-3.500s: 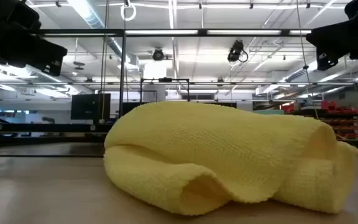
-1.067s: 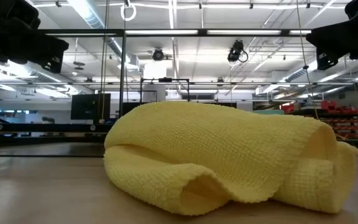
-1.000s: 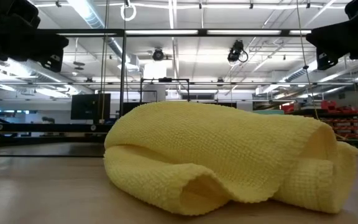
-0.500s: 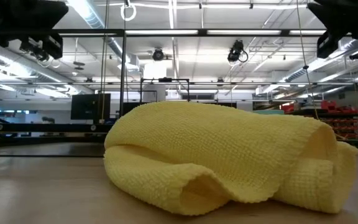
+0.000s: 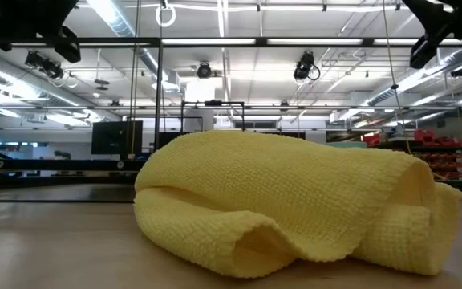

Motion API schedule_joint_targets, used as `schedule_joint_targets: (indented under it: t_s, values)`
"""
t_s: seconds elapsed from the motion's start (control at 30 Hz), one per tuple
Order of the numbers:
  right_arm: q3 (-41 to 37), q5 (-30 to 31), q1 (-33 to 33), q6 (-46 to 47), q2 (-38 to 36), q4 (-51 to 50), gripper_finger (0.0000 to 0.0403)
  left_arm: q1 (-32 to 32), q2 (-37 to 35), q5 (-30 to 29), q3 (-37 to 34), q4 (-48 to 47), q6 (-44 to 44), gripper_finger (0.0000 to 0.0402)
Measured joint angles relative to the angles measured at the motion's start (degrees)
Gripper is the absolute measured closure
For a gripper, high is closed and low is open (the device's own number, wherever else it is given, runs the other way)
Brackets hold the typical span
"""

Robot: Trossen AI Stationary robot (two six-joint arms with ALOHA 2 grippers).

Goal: Stack small to large cups/mugs on shelf
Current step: Move the light blue mug

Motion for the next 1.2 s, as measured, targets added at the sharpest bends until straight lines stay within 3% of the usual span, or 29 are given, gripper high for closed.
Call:
schedule_joint_targets:
  t_s: [0.27,0.43,0.67,0.77,1.0,1.2]
  values:
    - [0.28,1.42,0.0,1.09,0.0,1.26,0.0337,0.02,0.0,0.2,0.0,-0.15,4.15,0.0363]
    - [6.17,5.6,0.0,-1.67,0.0,-2.46,0.0337,0.02,0.0,0.2,0.0,-0.18,6.53,0.0367]
    - [24.26,25.06,0.0,-0.45,5.83,-31.68,0.0337,0.02,0.02,0.2,0.0,-0.43,7.28,0.0374]
    - [32.0,30.16,0.0,2.98,11.08,-41.76,0.0337,0.02,0.01,0.2,0.0,-0.72,7.27,0.037]
    - [47.96,33.11,-1.63,21.95,26.14,-70.2,0.0336,0.02,0.02,0.2,0.02,-2.18,7.12,0.0368]
    - [61.14,29.94,-9.66,41.85,39.59,-94.81,0.032,0.02,0.02,-0.41,0.02,-2.39,7.1,0.0373]
